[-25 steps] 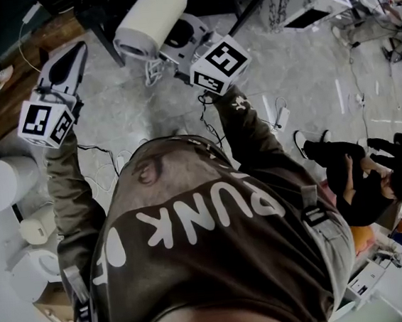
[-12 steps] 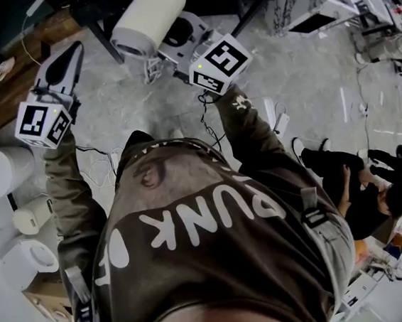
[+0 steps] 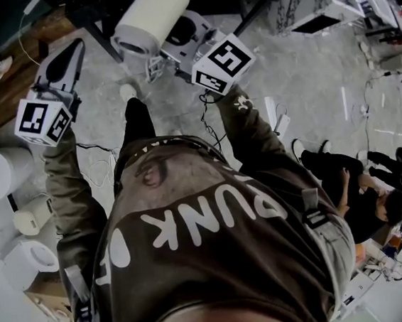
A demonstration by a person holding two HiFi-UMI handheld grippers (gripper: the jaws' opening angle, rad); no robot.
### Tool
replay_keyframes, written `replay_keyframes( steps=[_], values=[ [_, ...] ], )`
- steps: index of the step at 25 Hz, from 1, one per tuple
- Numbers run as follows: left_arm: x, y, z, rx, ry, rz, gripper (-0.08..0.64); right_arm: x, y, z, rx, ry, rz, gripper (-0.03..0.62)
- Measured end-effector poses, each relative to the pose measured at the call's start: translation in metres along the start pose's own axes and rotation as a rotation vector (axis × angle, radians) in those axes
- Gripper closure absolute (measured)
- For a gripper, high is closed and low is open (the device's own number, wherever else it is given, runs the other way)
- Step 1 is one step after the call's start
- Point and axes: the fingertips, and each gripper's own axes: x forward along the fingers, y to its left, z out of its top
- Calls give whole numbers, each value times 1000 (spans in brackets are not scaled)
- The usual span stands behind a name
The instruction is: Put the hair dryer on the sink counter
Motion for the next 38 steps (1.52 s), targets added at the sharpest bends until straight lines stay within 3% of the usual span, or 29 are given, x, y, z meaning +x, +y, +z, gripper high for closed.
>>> replay_keyframes(
  steps=[16, 26, 38],
  values=[
    [89, 154, -37, -35, -18, -49, 566, 118, -114, -39, 31, 59, -60, 439],
    [129, 225, -63, -39, 5, -67, 566, 176, -170, -64, 92, 121, -97, 439],
    [176, 309, -90, -104, 15, -102, 566, 244, -232, -94, 135, 179, -146, 439]
  ],
)
